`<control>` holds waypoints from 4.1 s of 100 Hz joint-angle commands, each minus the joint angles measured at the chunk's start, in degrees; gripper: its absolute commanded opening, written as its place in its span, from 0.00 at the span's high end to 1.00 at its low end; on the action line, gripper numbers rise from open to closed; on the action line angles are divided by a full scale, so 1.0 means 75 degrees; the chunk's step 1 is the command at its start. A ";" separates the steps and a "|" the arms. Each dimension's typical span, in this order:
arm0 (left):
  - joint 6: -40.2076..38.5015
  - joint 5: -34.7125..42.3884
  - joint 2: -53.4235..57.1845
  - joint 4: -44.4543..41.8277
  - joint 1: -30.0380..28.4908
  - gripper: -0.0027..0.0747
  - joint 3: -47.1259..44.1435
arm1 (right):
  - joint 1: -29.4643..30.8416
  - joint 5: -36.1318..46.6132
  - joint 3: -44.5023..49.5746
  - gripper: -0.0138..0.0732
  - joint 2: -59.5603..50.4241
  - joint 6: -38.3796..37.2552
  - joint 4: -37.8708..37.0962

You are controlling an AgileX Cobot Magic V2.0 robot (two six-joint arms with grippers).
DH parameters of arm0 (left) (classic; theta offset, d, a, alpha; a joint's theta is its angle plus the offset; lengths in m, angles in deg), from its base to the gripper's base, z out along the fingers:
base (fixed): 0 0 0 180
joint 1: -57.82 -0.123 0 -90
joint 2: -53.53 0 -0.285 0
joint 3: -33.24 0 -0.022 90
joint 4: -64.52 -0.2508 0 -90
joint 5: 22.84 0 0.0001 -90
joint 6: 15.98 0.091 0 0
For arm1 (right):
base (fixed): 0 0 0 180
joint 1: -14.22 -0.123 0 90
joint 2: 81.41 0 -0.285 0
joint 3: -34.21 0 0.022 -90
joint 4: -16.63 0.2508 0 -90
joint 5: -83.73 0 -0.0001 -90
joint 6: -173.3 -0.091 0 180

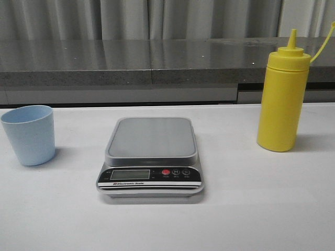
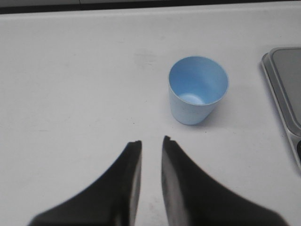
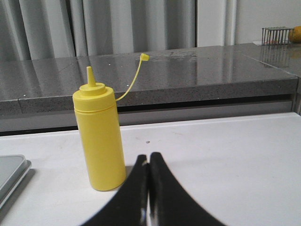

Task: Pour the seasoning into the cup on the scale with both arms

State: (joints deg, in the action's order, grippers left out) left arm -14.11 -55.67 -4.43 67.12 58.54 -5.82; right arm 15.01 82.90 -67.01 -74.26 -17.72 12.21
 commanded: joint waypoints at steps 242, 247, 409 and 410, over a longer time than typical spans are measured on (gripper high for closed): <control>0.0734 -0.2284 -0.7074 0.1070 0.1861 0.99 0.7815 | -0.0017 0.0553 -0.0136 0.92 -0.0163 0.0011 -0.0103; 0.0749 -0.2284 -0.7101 0.1070 0.2164 0.99 0.7953 | -0.0017 0.0553 -0.0136 0.92 -0.0163 0.0011 -0.0103; 0.0707 -0.2682 -0.7767 0.1150 0.3345 0.53 0.8445 | -0.0017 0.0553 -0.0136 0.92 -0.0163 0.0011 -0.0103; 0.0707 -0.2684 -0.7752 0.1140 0.3345 0.53 0.8438 | -0.0017 0.0553 -0.0136 0.92 -0.0163 0.0011 -0.0103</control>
State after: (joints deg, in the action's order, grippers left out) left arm -8.27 -78.66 -67.73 74.32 83.37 56.27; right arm 15.01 82.90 -67.01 -74.26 -17.72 12.21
